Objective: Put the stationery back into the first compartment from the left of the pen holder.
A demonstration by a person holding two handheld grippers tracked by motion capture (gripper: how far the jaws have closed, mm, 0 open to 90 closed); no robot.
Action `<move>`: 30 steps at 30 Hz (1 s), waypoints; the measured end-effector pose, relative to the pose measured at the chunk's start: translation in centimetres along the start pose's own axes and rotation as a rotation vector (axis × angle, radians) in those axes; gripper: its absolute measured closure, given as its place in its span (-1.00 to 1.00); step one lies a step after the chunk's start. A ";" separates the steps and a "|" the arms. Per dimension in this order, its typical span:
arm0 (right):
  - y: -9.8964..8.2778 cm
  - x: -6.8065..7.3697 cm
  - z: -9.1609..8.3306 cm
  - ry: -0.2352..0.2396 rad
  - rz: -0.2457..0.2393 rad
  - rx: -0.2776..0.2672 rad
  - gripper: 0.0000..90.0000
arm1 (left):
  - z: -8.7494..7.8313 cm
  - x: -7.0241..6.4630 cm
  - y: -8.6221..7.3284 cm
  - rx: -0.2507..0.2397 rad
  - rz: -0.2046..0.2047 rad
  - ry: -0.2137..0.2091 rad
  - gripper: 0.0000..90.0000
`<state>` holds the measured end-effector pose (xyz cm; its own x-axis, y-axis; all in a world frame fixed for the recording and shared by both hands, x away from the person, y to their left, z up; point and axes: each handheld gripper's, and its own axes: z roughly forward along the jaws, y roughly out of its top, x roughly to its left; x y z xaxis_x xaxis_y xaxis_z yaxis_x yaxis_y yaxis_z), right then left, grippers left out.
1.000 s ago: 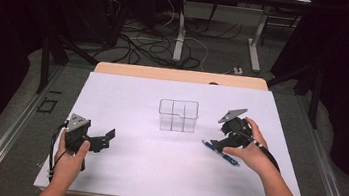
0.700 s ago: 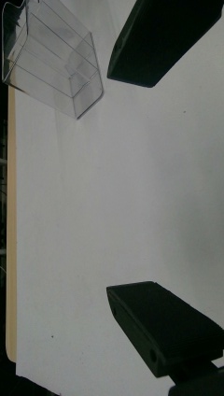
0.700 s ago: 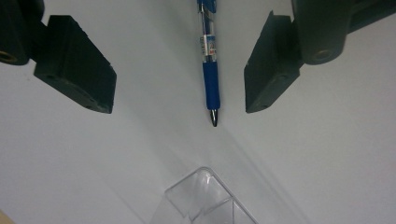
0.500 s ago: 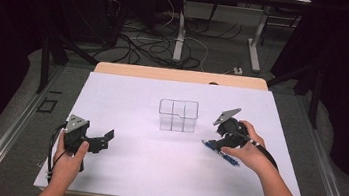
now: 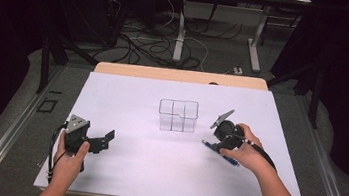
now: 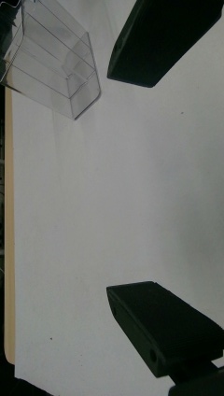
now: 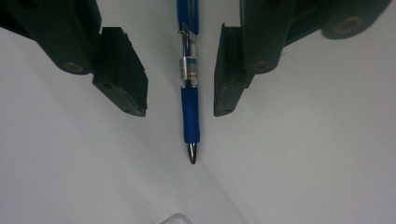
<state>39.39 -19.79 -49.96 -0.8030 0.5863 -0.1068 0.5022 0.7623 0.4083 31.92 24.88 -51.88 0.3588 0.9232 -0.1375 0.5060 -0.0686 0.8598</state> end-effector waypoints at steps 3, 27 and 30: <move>0.0 0.0 0.2 -0.002 0.011 0.018 0.29 | -0.1 0.0 0.0 -0.003 -0.004 0.001 -0.99; 0.1 0.0 2.1 0.015 -0.021 0.130 0.49 | -0.3 -0.1 -0.1 -0.004 -0.002 0.007 -0.99; 0.1 0.1 2.6 0.019 -0.027 0.105 0.51 | -0.3 -0.1 -0.1 -0.006 0.000 0.008 -0.99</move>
<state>40.17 -18.96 -52.33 -0.8222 0.5605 -0.0991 0.5102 0.8029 0.3084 31.59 24.90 -51.76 0.3530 0.9261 -0.1334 0.5009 -0.0666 0.8629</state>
